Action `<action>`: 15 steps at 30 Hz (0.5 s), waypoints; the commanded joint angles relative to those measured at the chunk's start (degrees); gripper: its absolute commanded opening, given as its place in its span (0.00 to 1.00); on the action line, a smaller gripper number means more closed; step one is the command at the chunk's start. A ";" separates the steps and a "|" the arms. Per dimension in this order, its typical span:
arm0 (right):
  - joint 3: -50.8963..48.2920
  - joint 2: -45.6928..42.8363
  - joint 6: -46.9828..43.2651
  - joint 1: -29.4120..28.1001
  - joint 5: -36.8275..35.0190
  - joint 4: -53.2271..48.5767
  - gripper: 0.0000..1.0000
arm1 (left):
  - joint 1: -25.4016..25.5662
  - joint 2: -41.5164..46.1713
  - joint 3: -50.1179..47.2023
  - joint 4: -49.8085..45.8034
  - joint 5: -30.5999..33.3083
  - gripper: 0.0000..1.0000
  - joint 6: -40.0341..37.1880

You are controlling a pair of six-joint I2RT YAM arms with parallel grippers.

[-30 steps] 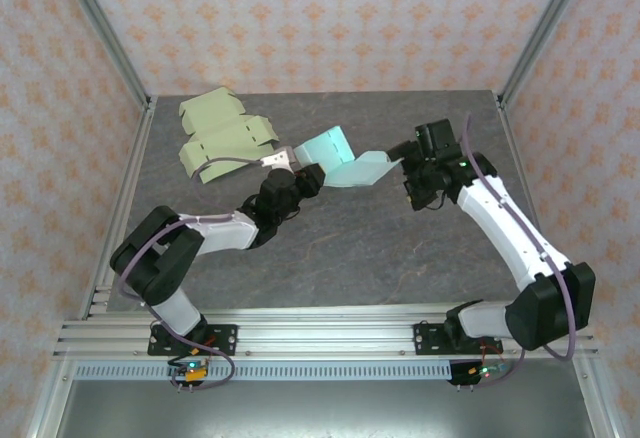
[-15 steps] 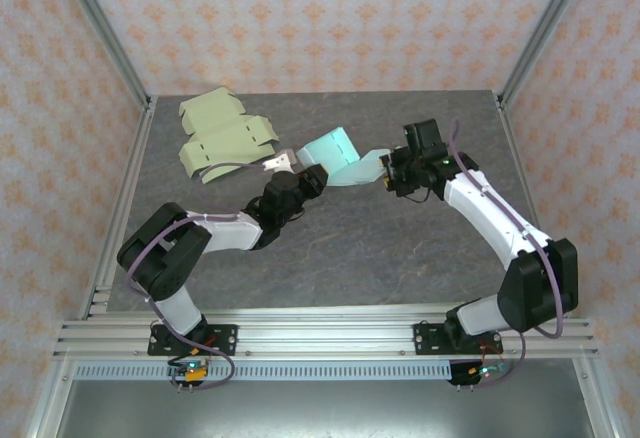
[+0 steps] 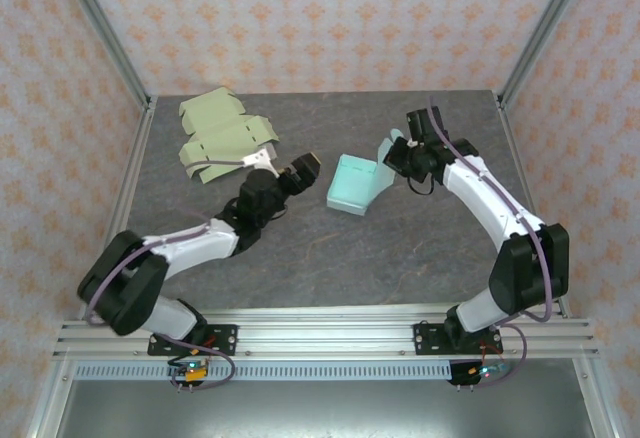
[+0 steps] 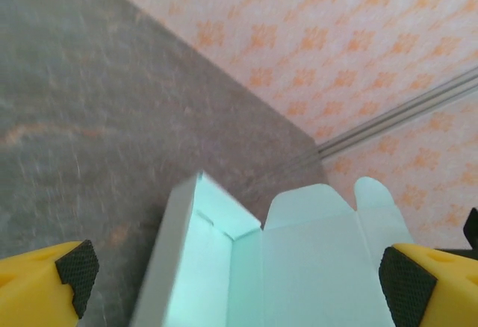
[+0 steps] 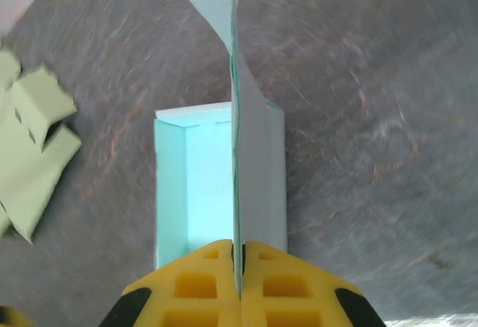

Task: Fold the paper box

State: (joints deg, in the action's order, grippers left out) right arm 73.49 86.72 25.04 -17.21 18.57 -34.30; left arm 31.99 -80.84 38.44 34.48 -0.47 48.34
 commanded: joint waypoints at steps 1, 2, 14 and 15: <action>1.83 -1.25 -34.78 -0.37 5.16 -5.87 0.00 | -3.71 3.54 0.19 -10.72 -1.28 1.00 -6.13; 2.06 -1.20 -39.28 -0.46 6.57 -7.00 0.00 | -4.89 3.80 0.03 -11.51 -2.15 1.00 -6.82; 6.62 7.08 -92.66 -6.51 5.17 -12.53 0.03 | -8.05 -6.13 -1.85 2.70 -17.24 1.00 -18.29; 7.31 7.24 -93.90 -6.54 5.93 -11.29 0.11 | -8.07 -7.21 -2.09 4.83 -18.67 1.00 -18.10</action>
State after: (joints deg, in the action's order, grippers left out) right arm 78.87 92.49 -53.06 -23.75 24.97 -43.11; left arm 23.90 -86.50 37.50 31.29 -13.08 33.36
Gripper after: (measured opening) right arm 0.084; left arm 0.998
